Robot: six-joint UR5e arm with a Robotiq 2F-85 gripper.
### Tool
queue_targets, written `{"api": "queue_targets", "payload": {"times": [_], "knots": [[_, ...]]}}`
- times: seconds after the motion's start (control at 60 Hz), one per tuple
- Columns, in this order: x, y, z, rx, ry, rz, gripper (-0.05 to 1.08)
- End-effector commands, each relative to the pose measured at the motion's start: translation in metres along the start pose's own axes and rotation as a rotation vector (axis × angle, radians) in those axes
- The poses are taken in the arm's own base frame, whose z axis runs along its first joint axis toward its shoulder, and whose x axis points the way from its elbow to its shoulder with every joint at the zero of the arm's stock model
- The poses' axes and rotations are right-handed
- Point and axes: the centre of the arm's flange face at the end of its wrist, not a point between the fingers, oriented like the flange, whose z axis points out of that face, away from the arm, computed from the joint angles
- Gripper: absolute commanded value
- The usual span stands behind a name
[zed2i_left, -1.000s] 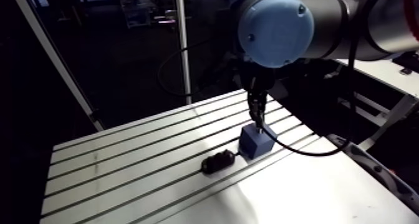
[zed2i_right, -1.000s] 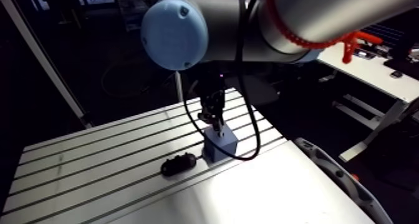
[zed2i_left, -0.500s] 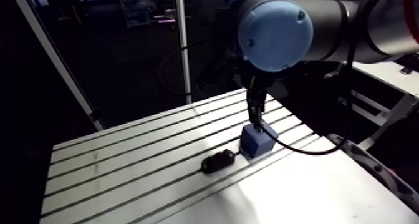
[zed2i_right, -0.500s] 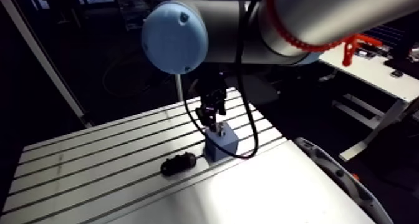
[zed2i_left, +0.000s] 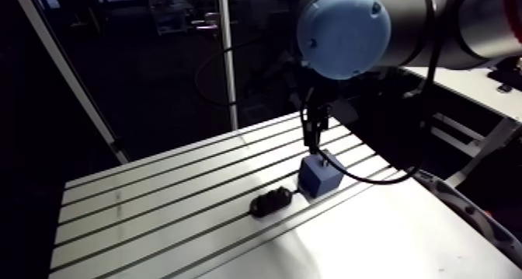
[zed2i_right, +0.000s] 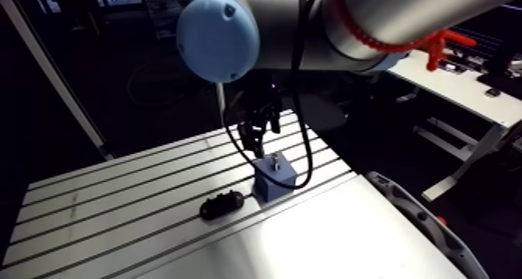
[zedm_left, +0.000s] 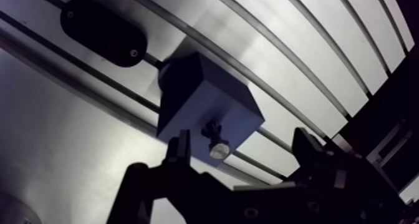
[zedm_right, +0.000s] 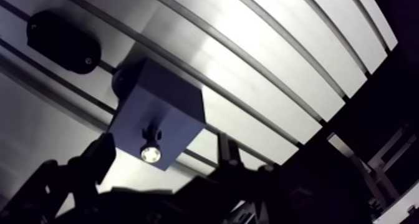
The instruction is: Pick up the M10 bolt and insert it into the hex recess until seated.
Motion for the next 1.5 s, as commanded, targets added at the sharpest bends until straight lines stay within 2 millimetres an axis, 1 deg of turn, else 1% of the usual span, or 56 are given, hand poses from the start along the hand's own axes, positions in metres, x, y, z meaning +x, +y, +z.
{"api": "queue_targets", "payload": {"times": [0.017, 0.033, 0.05, 0.067, 0.083, 0.1, 0.117, 0.133, 0.15, 0.167, 0.183, 0.2, 0.233, 0.3, 0.417, 0.55, 0.767, 0.85, 0.967, 1.133, 1.4, 1.5], "knots": [[0.003, 0.004, -0.026, 0.022, 0.08, 0.055, 0.6], [0.003, 0.004, -0.026, 0.022, 0.08, 0.055, 0.6], [0.003, 0.005, -0.029, 0.026, 0.081, 0.066, 0.68], [0.003, 0.005, -0.029, 0.026, 0.081, 0.066, 0.68], [0.002, 0.005, -0.03, 0.029, 0.08, 0.077, 0.76], [0.002, 0.005, -0.03, 0.029, 0.08, 0.077, 0.76], [0.003, 0.006, -0.031, 0.029, 0.08, 0.088, 0.86], [0.003, 0.006, -0.031, 0.029, 0.08, 0.088, 0.86], [0.002, 0.007, -0.032, 0.029, 0.08, 0.098, 0.94], [0.002, 0.007, -0.032, 0.029, 0.08, 0.098, 0.94], [0.002, 0.007, -0.032, 0.028, 0.081, 0.101, 1.0], [0.002, 0.007, -0.032, 0.028, 0.081, 0.101, 1.0], [0.002, 0.009, -0.032, 0.027, 0.078, 0.104, 1.04], [0.0, 0.01, -0.032, 0.027, 0.077, 0.109, 1.07], [0.0, 0.012, -0.032, 0.035, 0.069, 0.107, 1.08], [-0.011, 0.015, -0.031, 0.096, 0.039, 0.114, 1.08], [-0.014, 0.016, -0.032, 0.115, 0.026, 0.121, 1.08], [-0.019, 0.018, -0.032, 0.149, 0.009, 0.159, 1.08], [-0.02, 0.018, -0.034, 0.162, -0.008, 0.201, 1.08], [-0.022, 0.015, -0.028, 0.17, -0.017, 0.219, 1.08], [-0.024, 0.017, -0.022, 0.132, 0.006, 0.231, 1.08], [-0.023, 0.012, -0.016, 0.133, 0.004, 0.221, 1.08]]}}
